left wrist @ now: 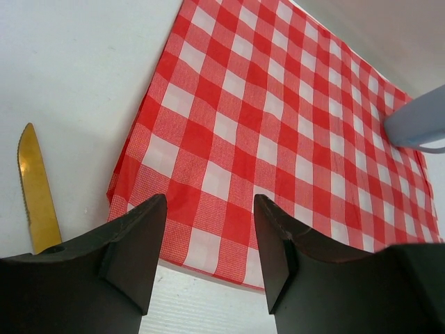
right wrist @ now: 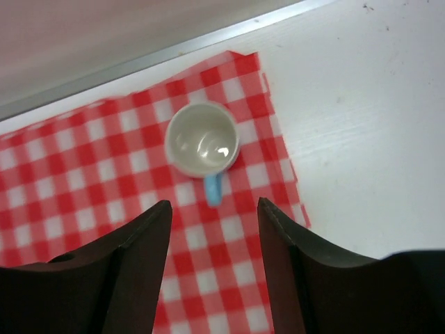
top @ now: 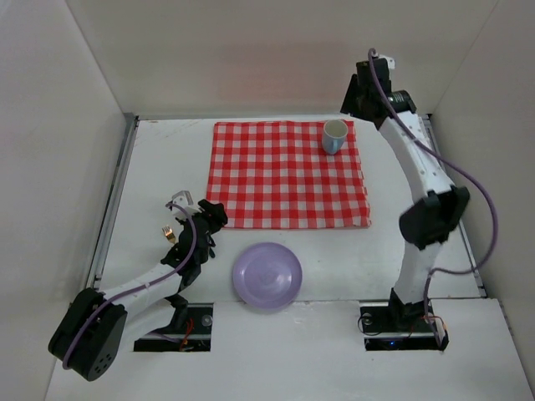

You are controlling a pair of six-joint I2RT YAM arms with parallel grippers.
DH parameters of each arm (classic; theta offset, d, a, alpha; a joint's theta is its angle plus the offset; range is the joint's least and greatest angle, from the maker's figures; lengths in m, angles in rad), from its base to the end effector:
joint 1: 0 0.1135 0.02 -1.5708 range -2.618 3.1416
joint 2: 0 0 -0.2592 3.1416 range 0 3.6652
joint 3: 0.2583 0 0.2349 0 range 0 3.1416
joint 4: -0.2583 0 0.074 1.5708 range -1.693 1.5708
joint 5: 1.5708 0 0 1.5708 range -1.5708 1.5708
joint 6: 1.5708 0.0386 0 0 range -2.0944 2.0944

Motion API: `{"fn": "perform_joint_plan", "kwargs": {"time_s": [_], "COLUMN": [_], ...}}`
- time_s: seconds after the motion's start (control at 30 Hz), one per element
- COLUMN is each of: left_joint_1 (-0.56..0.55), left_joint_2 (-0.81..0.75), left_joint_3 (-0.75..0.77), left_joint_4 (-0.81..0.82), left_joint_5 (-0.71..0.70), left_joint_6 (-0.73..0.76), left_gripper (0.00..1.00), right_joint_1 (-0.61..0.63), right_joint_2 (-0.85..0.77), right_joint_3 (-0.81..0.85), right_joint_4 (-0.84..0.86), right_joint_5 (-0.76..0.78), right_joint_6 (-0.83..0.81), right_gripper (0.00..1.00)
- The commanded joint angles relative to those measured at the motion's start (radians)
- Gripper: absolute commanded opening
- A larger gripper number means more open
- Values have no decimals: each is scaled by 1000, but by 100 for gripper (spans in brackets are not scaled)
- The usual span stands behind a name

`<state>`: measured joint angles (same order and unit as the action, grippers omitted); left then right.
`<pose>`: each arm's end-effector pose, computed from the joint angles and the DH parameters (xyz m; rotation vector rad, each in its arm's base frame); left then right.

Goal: Set the dinner table for one person

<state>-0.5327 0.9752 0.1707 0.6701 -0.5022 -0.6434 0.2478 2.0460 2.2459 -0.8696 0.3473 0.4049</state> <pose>0.1664 -0.0765 0.1916 -0.4655 1.6444 -0.4525 0.4256 0.0941 0.3794 0.3565 2.1650 -0.0242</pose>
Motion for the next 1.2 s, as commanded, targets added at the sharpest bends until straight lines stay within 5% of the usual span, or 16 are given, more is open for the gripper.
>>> {"fn": "perform_joint_plan", "kwargs": {"time_s": [0.0,0.17,0.27,0.43,0.57,0.73,0.93,1.07,1.17], "left_joint_1": [-6,-11,-11,-23,-26,-34,-37,-39,-26], "left_joint_2": [-4,-1,17,20,19,28,30,7,-12], "left_joint_3": [30,30,36,44,46,47,50,43,38], "left_joint_4": [60,60,60,62,62,69,68,69,60], "left_joint_5": [-19,-19,-19,-22,-19,-27,-33,-41,-47], "left_joint_6": [11,11,14,14,19,33,53,54,60], "left_gripper": [51,51,51,51,51,51,51,51,51], "right_joint_1": [104,259,377,590,757,841,837,831,833], "right_joint_2": [-324,-734,-886,-1010,-1014,-908,-745,-724,-820], "right_joint_3": [-312,-978,-1257,-1534,-1646,-1692,-1689,-1678,-1652], "right_joint_4": [277,630,685,615,619,698,794,795,759], "right_joint_5": [4,-96,-128,-136,-156,-171,-200,-202,-240], "right_joint_6": [-9,61,118,256,373,434,440,436,424], "right_gripper": [59,48,38,53,67,68,47,13,10]}}
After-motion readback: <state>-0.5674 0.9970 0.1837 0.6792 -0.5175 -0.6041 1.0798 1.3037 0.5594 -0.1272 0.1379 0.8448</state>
